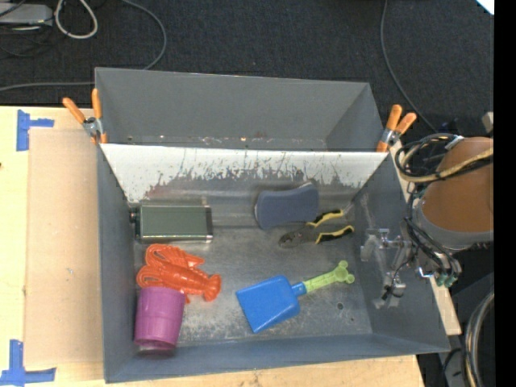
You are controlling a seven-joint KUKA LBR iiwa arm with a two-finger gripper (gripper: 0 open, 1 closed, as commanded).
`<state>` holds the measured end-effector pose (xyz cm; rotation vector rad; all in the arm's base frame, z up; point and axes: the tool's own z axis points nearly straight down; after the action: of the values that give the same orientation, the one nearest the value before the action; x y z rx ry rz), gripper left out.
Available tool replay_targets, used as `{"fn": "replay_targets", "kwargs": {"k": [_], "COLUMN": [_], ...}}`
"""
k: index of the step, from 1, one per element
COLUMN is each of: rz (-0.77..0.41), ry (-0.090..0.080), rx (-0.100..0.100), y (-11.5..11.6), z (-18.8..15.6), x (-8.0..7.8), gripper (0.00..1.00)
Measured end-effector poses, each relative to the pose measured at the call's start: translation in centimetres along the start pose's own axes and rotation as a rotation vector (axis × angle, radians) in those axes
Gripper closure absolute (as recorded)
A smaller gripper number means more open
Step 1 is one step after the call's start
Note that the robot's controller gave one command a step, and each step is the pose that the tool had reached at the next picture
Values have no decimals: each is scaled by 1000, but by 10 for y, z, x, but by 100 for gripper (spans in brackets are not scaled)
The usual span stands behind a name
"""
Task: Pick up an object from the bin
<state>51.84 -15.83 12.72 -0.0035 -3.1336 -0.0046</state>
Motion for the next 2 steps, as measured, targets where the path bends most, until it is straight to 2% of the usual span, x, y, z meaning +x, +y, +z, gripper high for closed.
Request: {"fn": "replay_targets", "kwargs": {"k": [1,2], "rz": [-5,-275], "ry": [-6,0], "rx": [2,-2], "y": [0,58], "z": [-4,59], "x": [-2,-13], "gripper": [0,0]}}
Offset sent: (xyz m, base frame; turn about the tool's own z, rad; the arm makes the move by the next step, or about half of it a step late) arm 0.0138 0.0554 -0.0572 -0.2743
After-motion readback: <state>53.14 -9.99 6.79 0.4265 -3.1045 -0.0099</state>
